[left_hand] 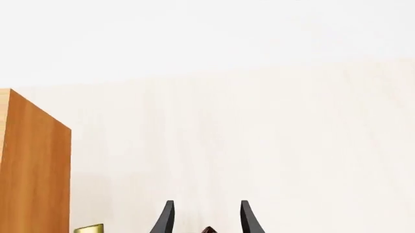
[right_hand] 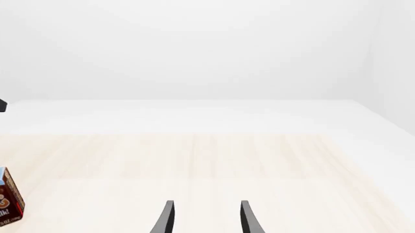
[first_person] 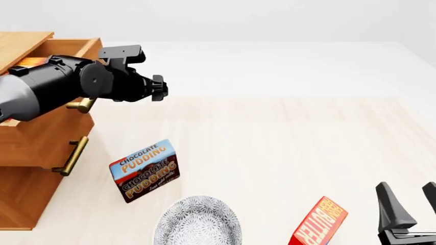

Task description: Put the butter at the front in the top drawer of the cabinet and close it.

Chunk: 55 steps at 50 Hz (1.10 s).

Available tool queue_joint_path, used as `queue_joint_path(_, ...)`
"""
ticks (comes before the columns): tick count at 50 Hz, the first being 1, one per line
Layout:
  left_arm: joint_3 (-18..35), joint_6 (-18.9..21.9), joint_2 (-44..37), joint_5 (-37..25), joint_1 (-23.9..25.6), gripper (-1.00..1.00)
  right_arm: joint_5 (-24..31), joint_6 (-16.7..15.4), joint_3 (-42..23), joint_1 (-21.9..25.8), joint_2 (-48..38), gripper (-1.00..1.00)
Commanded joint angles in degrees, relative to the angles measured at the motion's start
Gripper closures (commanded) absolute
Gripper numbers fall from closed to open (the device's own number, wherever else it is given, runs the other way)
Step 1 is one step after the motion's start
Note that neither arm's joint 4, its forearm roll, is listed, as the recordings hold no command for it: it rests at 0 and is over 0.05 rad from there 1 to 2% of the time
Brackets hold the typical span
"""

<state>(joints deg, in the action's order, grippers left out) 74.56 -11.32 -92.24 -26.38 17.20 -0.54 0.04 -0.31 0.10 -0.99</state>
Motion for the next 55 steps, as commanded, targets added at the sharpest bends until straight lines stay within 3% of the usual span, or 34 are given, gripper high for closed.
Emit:
queue_joint_path(1,-1.5,1.4,1.4,-0.6,-3.3,-1.00,0.2,0.0,0.0,0.0,0.2,-1.00)
queue_joint_path(55,-5.1,3.9,6.8,-4.5,-14.9,-1.00,0.1,0.0,0.0,0.0,0.1,-1.00)
